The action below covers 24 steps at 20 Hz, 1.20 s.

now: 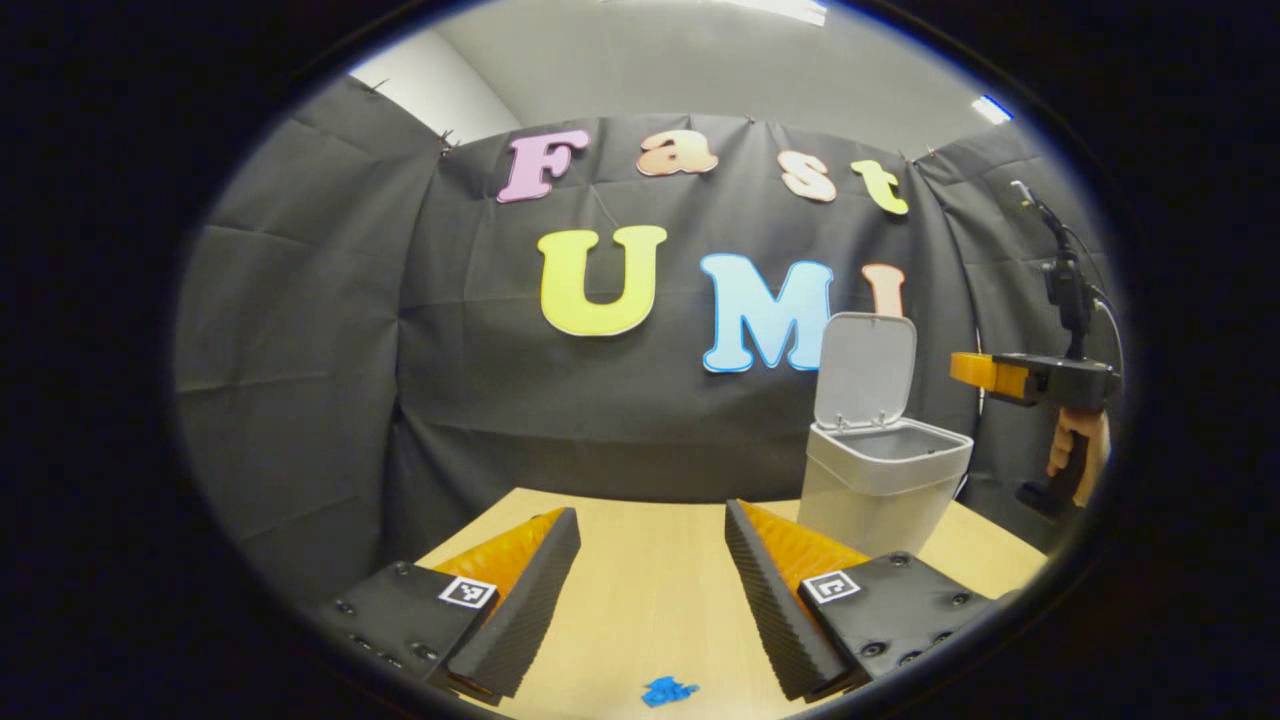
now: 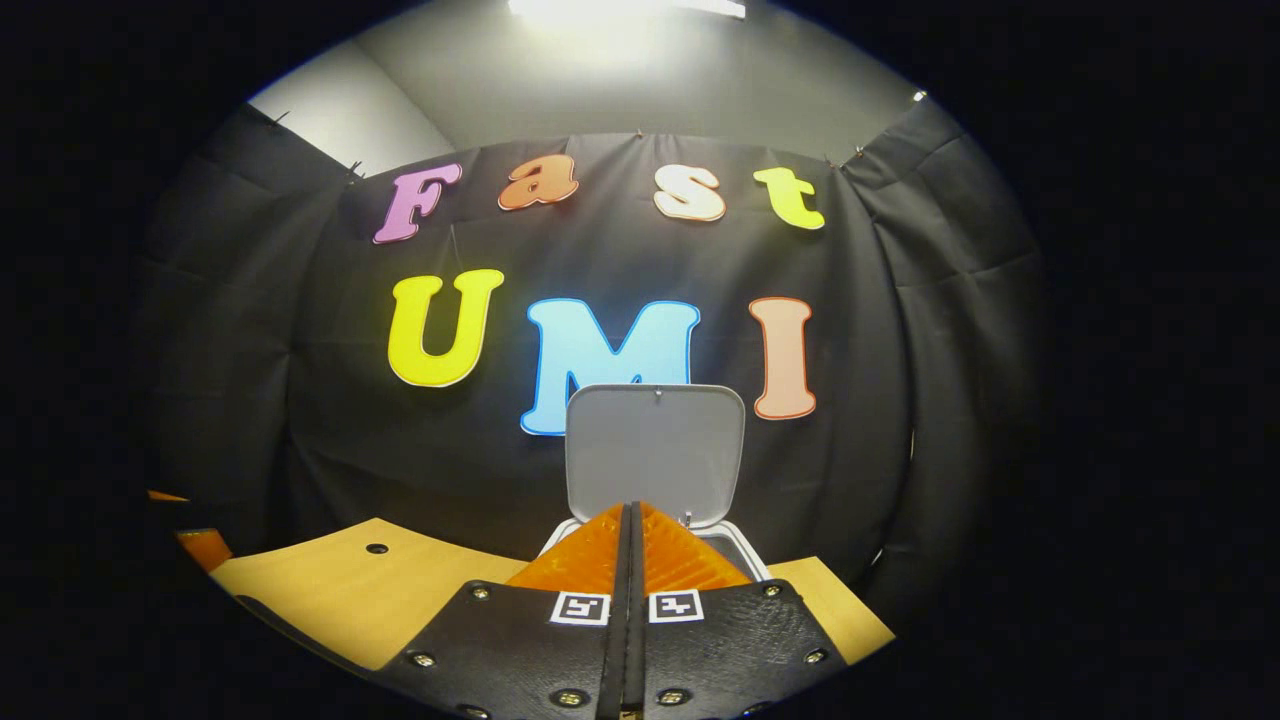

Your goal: Press the lid of the desktop garbage bin to open it, pick up the crumpled paper on the desktop and throw it into the bin, then pick up the pop can on the desktop and drop it into the bin, and finally close the garbage bin lid.

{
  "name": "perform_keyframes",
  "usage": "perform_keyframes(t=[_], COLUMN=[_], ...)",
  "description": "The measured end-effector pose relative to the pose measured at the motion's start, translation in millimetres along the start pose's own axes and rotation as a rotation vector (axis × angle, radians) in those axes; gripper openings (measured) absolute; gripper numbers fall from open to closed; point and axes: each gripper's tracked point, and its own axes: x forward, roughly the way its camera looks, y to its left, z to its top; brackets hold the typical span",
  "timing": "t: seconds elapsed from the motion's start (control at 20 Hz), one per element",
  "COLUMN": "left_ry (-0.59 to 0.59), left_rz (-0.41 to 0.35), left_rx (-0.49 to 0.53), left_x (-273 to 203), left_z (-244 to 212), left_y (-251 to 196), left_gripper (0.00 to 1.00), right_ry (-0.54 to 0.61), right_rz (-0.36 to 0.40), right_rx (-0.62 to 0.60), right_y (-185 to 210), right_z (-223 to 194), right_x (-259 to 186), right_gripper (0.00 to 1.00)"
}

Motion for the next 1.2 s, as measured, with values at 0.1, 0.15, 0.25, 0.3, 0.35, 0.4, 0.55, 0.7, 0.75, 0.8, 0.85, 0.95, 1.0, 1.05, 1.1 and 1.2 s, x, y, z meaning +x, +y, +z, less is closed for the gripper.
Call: perform_keyframes(t=[0.1,0.15,0.25,0.3,0.35,0.4,0.55,0.7,0.75,0.8,0.85,0.95,1.0,1.05,1.1,1.2], left_ry=[0.027,0.041,0.075,0.097,0.116,0.135,0.191,0.228,0.243,0.255,0.27,0.3,0.314,0.328,0.342,0.372], left_rz=[0.003,0.002,-0.006,-0.013,-0.017,-0.022,-0.047,-0.067,-0.076,-0.087,-0.1,-0.118,-0.123,-0.129,-0.133,-0.142], left_rx=[0.003,0.001,-0.012,-0.019,-0.025,-0.033,-0.076,-0.084,-0.078,-0.075,-0.072,-0.062,-0.057,-0.054,-0.05,-0.033], left_x=[0.2,-0.7,0.2,-0.1,0.3,1.5,0.5,-0.3,-0.4,0.6,1.2,1.7,0.0,0.4,1.4,0.7], left_z=[-12.3,-18.4,-33.2,-41.5,-48.6,-56.6,-78.3,-96.3,-103.3,-109.5,-116.0,-132.5,-141.2,-148.3,-157.0,-173.5], left_y=[5.0,6.5,7.4,6.5,6.8,7.8,2.7,-2.6,-4.9,-7.5,-10.1,-13.6,-14.6,-16.2,-16.2,-18.3], left_gripper=[1.0,1.0,1.0,1.0,1.0,1.0,0.95,1.0,1.0,0.96,0.96,0.96,1.0,0.96,0.98,1.0], right_ry=[0.012,0.011,0.011,0.008,0.004,-0.002,-0.008,0.012,0.029,0.044,0.053,0.054,0.05,0.046,0.043,0.036], right_rz=[0.005,0.002,-0.02,-0.022,-0.03,-0.036,-0.033,-0.004,0.022,0.037,0.041,0.012,0.003,-0.005,-0.009,-0.015], right_rx=[0.03,0.036,0.031,0.027,0.018,0.004,-0.046,-0.063,-0.053,-0.045,-0.042,-0.061,-0.075,-0.088,-0.098,-0.108], right_y=[3.4,3.8,1.3,3.0,2.1,2.7,11.8,23.4,32.2,36.2,37.1,34.5,35.1,36.3,37.7,40.0], right_z=[-4.0,-4.0,-4.1,-1.8,-0.6,1.8,-1.7,-9.9,-15.8,-19.1,-21.7,-24.1,-23.2,-24.6,-24.1,-22.8], right_x=[-11.1,-15.3,-25.2,-29.4,-33.3,-36.7,-47.3,-56.6,-58.4,-61.6,-63.6,-70.1,-73.5,-75.7,-78.8,-85.0], right_gripper=[0.0,0.0,0.0,0.0,0.01,0.07,0.23,0.49,0.58,0.82,0.88,0.95,0.95,0.95,0.95,0.95])
